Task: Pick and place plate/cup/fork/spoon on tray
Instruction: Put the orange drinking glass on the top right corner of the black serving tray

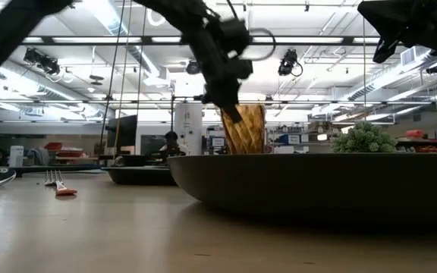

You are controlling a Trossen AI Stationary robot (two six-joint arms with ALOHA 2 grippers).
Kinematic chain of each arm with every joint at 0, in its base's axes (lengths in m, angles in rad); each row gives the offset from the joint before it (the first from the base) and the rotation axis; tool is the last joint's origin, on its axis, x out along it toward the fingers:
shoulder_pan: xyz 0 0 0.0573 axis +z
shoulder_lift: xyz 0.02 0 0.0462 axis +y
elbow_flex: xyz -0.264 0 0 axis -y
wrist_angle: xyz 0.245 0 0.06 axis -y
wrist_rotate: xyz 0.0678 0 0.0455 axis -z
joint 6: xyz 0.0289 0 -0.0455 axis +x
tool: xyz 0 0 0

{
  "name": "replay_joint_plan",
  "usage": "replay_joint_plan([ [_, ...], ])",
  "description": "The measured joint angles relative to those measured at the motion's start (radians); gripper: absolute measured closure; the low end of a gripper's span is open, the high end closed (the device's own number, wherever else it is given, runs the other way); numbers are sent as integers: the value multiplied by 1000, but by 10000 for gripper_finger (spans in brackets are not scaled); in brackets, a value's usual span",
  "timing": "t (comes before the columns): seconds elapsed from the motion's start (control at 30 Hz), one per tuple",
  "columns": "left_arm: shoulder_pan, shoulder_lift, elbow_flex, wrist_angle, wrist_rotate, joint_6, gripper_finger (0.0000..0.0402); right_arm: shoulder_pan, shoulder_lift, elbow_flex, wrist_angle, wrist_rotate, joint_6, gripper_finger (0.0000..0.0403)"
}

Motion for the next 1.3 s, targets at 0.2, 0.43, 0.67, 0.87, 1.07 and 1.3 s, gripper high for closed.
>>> replay_joint_plan([
  [0.2, 67, 128, 127, -14, 1, 24, 385, 0, 0, 0, 2, 1, -8, 394],
  [0.43, 73, 150, 143, -2, -1, 50, 340, 0, 0, 0, 0, 2, -11, 394],
  [0.67, 70, 137, 178, -7, -14, 99, 238, 0, 0, 0, -1, 1, -20, 394],
  [0.87, 65, 35, 182, -123, -10, 195, 204, 0, 0, 0, -2, 1, -18, 394],
  [1.07, 45, 14, 180, -350, -6, 199, 215, 0, 0, 0, 3, 1, -41, 394],
  [1.3, 25, 21, -9, -236, -12, 172, 231, 0, 0, 0, 6, -26, -44, 394],
])
